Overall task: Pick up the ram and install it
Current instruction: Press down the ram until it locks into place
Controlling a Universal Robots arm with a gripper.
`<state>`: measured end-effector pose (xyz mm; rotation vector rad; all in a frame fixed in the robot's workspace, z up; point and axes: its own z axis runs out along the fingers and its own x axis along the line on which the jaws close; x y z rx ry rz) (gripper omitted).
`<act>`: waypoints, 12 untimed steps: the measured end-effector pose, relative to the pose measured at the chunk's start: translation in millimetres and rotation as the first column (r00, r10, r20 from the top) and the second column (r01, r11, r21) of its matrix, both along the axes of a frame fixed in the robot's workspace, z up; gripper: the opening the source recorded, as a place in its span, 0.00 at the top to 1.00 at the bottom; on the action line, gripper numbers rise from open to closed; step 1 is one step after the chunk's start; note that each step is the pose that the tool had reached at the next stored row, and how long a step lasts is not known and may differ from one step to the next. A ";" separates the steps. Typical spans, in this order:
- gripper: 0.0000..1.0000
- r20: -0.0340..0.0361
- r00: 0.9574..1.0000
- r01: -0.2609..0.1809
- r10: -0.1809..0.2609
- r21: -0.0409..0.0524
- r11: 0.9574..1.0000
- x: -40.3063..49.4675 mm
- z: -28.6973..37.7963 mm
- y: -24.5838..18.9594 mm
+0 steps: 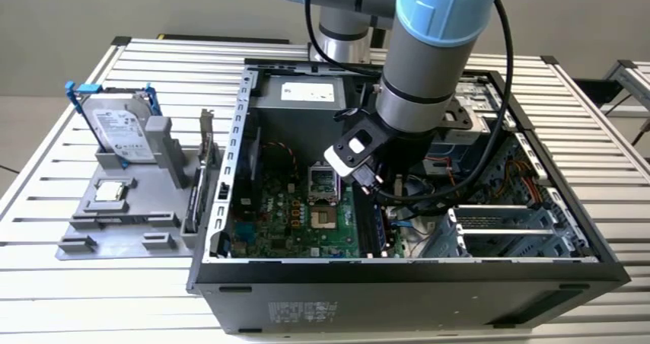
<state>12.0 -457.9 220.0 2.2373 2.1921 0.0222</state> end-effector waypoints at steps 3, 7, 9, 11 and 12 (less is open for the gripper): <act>1.00 0.000 1.000 0.000 0.000 0.000 1.000 0.0 -0.1 0.0; 1.00 0.000 1.000 0.000 0.000 0.000 1.000 0.0 -0.3 0.0; 1.00 0.000 1.000 0.000 0.000 0.000 1.000 0.0 -0.3 0.0; 1.00 0.000 1.000 0.000 0.000 0.000 1.000 0.0 -0.4 0.0; 1.00 0.000 1.000 0.000 0.000 0.000 1.000 0.0 -0.4 0.0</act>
